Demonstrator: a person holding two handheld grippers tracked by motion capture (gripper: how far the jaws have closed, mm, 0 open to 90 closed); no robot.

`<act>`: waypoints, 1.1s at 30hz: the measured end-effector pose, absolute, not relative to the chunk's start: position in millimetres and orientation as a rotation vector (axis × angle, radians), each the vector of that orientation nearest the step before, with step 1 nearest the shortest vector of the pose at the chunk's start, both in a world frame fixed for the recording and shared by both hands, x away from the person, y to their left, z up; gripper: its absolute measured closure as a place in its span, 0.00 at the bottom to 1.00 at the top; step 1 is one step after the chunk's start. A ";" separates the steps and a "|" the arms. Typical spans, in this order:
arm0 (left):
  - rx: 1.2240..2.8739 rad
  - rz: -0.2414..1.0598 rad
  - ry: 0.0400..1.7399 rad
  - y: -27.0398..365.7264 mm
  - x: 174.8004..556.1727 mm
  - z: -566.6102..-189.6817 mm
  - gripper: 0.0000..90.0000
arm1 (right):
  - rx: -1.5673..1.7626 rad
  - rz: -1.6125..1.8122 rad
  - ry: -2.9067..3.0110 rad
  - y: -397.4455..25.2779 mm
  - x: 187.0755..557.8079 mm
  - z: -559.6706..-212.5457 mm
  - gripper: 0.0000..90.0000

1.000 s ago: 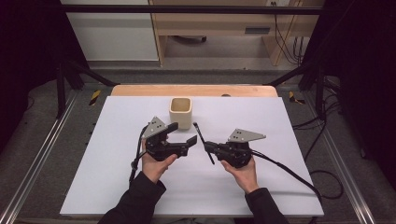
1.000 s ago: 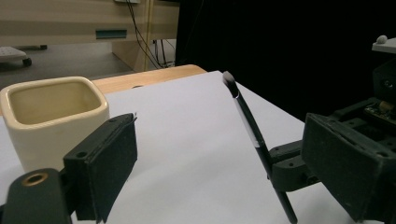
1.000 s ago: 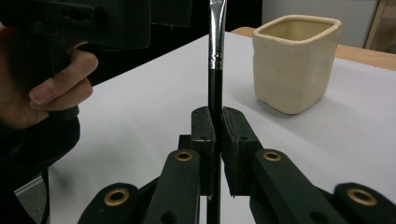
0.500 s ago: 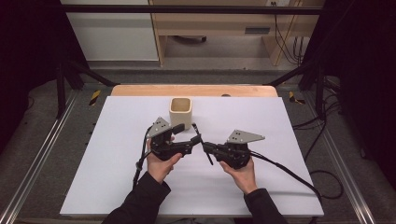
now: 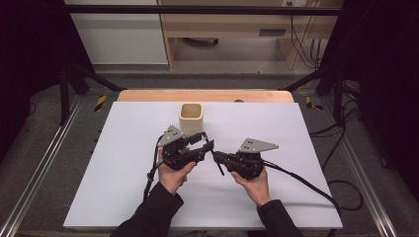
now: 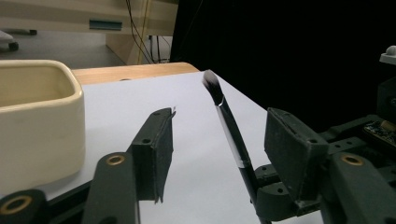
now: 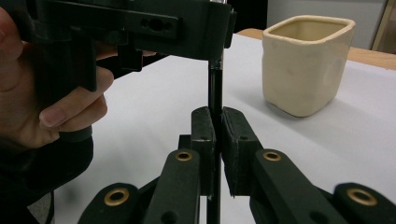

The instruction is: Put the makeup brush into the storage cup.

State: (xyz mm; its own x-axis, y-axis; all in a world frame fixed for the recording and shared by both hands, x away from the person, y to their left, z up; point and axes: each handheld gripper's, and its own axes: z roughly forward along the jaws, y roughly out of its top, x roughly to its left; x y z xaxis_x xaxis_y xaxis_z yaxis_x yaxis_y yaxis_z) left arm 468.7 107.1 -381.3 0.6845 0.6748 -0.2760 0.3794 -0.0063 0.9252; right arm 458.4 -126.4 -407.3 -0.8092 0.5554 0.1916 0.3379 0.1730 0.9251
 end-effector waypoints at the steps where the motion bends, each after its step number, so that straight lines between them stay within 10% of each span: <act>1: 1.624 0.285 0.877 106.9 468.8 -381.6 0.49 | 0.872 1.696 2.253 -125.8 458.1 -407.4 0.94; 33: 1.625 0.226 0.907 99.9 466.8 -388.8 0.82 | 0.865 1.699 2.247 -121.1 457.1 -409.7 0.94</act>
State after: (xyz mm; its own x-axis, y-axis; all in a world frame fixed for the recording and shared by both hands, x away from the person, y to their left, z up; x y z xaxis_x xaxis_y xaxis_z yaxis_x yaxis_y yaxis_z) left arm 466.8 99.9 -388.8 0.6772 0.6597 -0.3258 0.4295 0.0051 0.9030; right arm 457.1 -121.1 -409.7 -0.8106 0.5547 0.1877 0.3318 0.1709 0.9277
